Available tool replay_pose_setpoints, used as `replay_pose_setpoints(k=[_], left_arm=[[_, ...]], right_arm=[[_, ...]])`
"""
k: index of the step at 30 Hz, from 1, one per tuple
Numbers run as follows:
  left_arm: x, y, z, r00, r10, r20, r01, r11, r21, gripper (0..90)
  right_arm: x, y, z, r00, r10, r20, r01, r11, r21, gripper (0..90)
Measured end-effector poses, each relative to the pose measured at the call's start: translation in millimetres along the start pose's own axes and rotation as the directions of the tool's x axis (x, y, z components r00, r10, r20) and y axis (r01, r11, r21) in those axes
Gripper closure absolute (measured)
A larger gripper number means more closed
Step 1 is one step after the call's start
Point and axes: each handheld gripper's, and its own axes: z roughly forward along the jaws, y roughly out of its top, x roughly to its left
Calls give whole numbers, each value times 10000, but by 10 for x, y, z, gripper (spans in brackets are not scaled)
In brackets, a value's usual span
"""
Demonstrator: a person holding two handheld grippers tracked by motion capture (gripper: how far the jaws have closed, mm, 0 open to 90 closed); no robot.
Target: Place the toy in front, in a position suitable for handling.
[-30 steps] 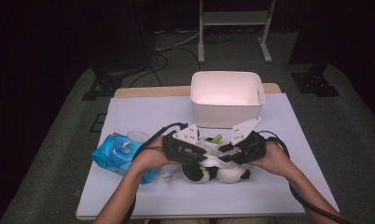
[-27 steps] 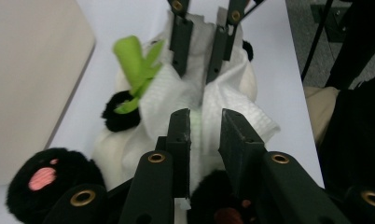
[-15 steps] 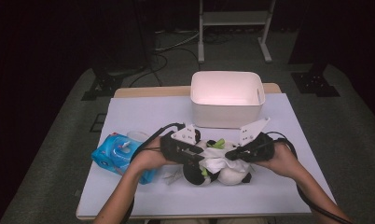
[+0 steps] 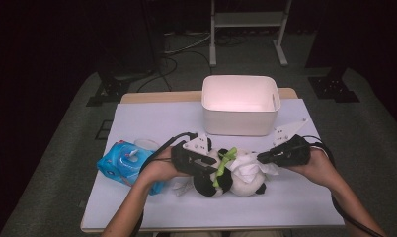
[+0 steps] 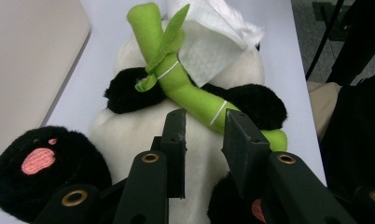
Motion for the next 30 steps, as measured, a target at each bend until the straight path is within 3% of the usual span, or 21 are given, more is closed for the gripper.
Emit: replay_pose_setpoints(k=[4, 8, 12, 16, 22, 30], left_arm=[[-13, -2, 11, 10000, 34, 30, -34, 10000, -32, 694], [-32, -12, 9, 10000, 39, 67, -39, 10000, -30, 693], [-38, -39, 6, 10000, -14, 79, 15, 10000, -85, 693], [-38, -34, 4, 10000, -9, 63, 10, 9999, -134, 681], [-25, -27, -88, 9997, -51, -224, 44, 9995, -312, 653], [-7, -134, -230, 9983, -283, -507, 260, 9986, -450, 632]], right_arm=[[63, 128, 66, 9993, -260, -256, 254, 9994, -219, 707], [125, 238, 202, 9972, -442, -596, 440, 9990, -51, 632], [162, 259, 290, 9961, -723, -501, 727, 9973, 69, 598], [165, 218, 304, 9965, -726, -423, 730, 9973, 98, 680], [179, 148, 313, 9937, -748, -831, 758, 9971, 85, 801], [195, 68, 315, 9914, -616, -1156, 604, 9981, -139, 823]])
